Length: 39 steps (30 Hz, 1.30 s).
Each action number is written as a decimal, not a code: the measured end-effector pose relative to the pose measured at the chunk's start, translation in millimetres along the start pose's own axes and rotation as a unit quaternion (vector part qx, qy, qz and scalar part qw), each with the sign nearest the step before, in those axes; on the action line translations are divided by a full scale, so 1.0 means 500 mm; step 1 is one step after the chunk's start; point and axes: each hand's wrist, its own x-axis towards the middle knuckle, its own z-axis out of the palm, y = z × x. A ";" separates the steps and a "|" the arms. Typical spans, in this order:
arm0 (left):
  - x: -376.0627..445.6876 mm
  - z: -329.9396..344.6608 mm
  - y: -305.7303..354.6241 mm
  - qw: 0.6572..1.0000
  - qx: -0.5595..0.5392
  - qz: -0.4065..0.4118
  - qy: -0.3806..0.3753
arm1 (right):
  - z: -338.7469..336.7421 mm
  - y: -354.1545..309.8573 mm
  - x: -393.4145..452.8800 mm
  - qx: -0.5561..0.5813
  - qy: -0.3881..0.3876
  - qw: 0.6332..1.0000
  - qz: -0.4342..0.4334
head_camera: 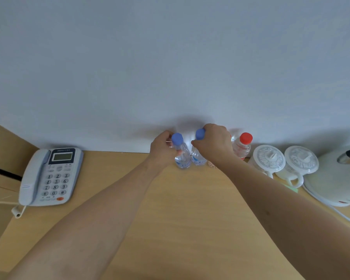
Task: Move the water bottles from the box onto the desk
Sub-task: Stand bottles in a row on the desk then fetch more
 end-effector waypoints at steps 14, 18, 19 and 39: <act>0.010 0.011 0.009 0.995 0.046 0.093 -0.004 | 0.028 -0.008 0.006 -0.028 0.037 0.999 0.022; 0.008 0.011 0.007 0.996 0.035 0.087 0.010 | 0.032 0.001 0.012 -0.010 0.048 0.998 0.045; 0.009 0.011 0.006 0.996 0.028 0.086 0.009 | 0.034 0.004 0.011 -0.005 0.053 0.997 0.047; 0.008 0.006 0.012 0.998 0.025 0.058 0.023 | 0.014 0.000 0.010 -0.023 0.014 0.999 0.042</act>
